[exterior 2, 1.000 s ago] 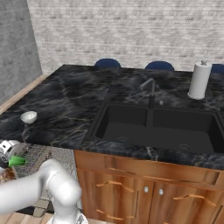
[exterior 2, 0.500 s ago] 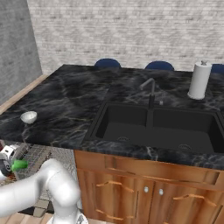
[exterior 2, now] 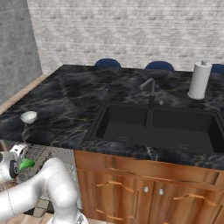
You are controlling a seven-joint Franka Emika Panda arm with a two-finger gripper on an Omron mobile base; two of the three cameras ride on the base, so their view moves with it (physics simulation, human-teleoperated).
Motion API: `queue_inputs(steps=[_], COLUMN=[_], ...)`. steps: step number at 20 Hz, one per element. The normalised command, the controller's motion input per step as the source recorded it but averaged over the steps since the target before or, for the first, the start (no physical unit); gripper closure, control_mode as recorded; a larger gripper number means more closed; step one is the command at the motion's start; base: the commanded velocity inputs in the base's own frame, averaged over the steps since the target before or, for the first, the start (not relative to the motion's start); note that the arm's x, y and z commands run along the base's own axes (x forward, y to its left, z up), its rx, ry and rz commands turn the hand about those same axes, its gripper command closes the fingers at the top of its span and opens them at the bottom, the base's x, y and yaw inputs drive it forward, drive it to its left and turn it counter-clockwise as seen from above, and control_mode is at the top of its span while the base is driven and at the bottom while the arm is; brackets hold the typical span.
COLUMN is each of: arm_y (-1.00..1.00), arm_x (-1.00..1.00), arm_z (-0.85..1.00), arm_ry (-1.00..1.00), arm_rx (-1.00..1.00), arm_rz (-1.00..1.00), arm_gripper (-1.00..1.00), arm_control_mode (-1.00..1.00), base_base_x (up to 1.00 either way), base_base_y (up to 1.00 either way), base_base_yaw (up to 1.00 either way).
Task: Pick up the cup and bowl from the counter, place them in the dishwasher, and close the dishwasher door.
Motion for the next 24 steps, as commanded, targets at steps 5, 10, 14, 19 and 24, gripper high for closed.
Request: queue_inputs(steps=[5,10,14,19,24], arm_y=[0.05,0.16,0.37,0.37,0.21], arm_x=[0.25,0.15,0.01,0.0,-0.34], arm_z=[-0.63,-0.65,-0.74,-0.6,-0.51], arm_ry=[0.01,0.0,0.0,0.0,-0.02], arm_rx=[0.0,-0.01,-0.05,-0.11,-0.16], arm_rz=[0.05,0.05,0.05,0.03,0.01], arm_gripper=[1.0,1.0,1.0,-1.0,-1.0], arm_control_mode=[-1.0,-1.0,-1.0,-1.0,-1.0], base_base_x=[0.0,0.0,0.0,0.0,0.0], base_base_y=[0.0,0.0,0.0,0.0,0.0], base_base_yaw=[0.0,0.0,0.0,0.0,0.0])
